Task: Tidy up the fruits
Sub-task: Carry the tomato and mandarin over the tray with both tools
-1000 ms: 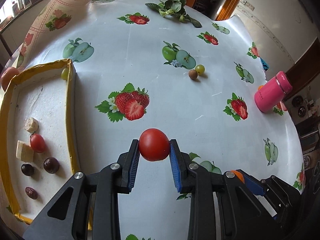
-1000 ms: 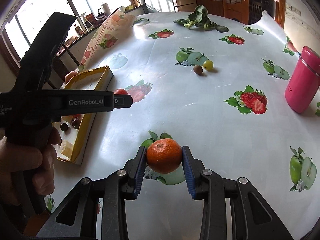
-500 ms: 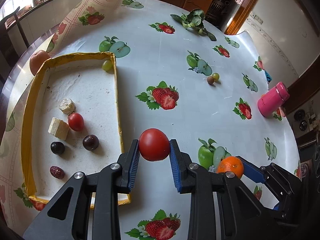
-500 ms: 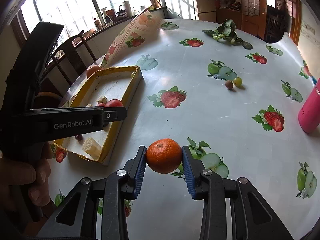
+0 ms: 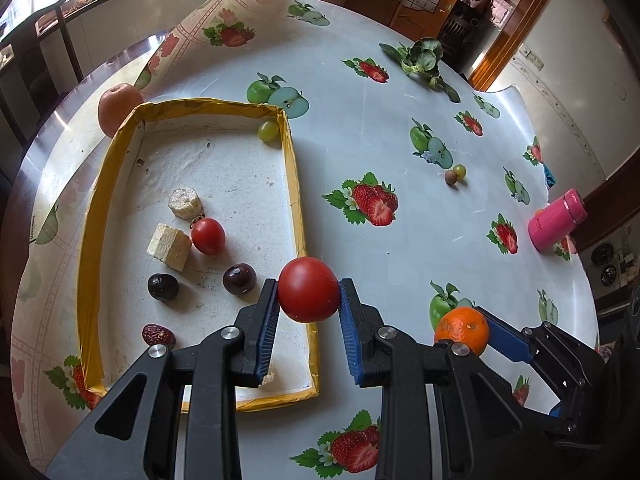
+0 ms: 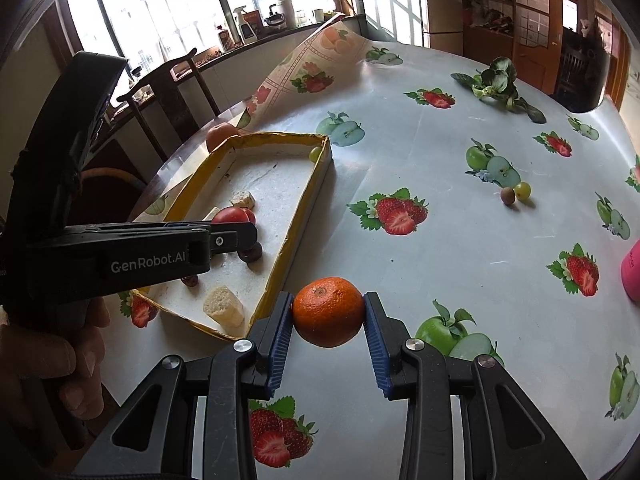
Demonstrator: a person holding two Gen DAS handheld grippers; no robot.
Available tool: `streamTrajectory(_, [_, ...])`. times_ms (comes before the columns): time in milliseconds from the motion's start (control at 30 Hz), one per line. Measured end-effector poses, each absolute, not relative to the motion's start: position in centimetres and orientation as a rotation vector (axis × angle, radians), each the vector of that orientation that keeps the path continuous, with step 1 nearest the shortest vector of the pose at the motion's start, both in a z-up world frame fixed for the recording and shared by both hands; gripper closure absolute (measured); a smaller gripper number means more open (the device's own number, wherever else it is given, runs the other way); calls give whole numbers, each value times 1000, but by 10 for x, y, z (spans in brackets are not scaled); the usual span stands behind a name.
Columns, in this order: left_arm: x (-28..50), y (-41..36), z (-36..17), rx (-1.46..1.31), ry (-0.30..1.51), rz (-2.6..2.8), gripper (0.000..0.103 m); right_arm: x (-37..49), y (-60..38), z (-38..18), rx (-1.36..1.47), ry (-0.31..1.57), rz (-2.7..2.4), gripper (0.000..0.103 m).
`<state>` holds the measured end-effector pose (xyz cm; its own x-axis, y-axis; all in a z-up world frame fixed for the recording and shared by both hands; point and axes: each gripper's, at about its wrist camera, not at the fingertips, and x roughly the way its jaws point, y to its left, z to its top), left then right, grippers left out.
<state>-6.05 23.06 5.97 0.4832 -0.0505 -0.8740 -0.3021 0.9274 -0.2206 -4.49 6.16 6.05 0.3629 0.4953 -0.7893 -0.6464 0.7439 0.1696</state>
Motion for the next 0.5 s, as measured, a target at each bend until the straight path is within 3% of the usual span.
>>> streamTrajectory(500, [-64, 257, 54, -407, 1065, 193, 76, -36, 92, 59, -191, 953, 770, 67])
